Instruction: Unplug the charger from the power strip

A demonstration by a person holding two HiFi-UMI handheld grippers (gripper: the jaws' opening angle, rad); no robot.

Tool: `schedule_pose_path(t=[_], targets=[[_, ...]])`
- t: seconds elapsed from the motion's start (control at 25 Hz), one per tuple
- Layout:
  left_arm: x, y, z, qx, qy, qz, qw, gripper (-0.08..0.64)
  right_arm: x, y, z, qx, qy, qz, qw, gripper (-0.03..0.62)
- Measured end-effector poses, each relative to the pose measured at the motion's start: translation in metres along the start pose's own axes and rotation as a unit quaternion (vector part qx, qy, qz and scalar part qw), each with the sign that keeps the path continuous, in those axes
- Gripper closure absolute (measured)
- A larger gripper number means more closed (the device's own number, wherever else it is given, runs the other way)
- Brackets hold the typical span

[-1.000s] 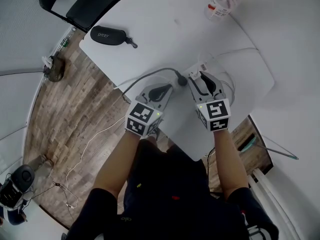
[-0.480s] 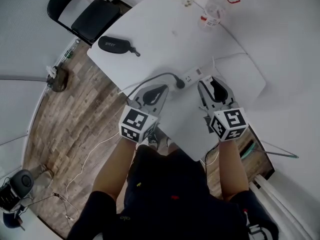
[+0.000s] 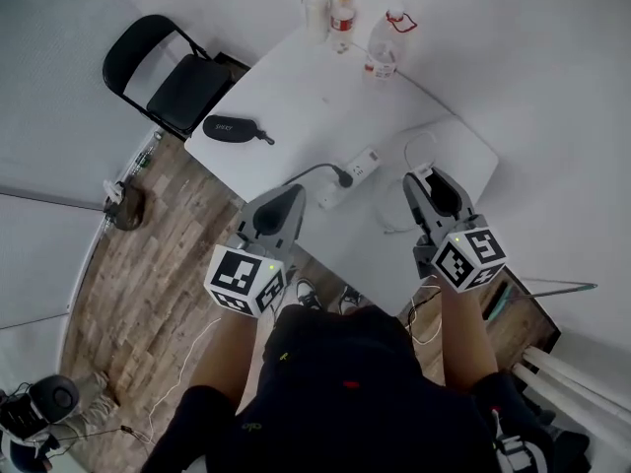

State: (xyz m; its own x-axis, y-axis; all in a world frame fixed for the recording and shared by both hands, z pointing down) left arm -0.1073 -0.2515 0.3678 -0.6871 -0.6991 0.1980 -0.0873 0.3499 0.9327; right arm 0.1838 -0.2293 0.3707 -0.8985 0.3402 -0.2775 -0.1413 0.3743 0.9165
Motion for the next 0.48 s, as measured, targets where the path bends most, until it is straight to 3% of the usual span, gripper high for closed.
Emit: schedule_pose_path(t=[0.28, 0.48], targets=[[-0.017, -0.034, 0.044, -0.058, -0.005, -0.025, 0.9980, 0.540, 0.030, -0.025, 0.049, -0.048, 0.006, 0.056, 0.997, 0.423], [-0.022, -0.048, 0.067, -0.076, -0.008, -0.037, 0.9964, 0.540, 0.049, -0.044, 0.069, -0.075, 0.008, 0.079, 0.994, 0.423]])
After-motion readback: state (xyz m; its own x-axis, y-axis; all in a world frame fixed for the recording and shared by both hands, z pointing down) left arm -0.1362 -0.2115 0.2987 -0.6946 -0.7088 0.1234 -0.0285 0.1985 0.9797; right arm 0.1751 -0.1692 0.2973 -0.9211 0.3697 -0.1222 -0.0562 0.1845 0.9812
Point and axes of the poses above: the fingertips, and each gripper's own axes: z backward along the fingers, x to its left, y out of its underside, the point moved 9 cm from there along z, backward along the fingers, and after that the axes turned 5 degrees about x, right-handed, at the moved point
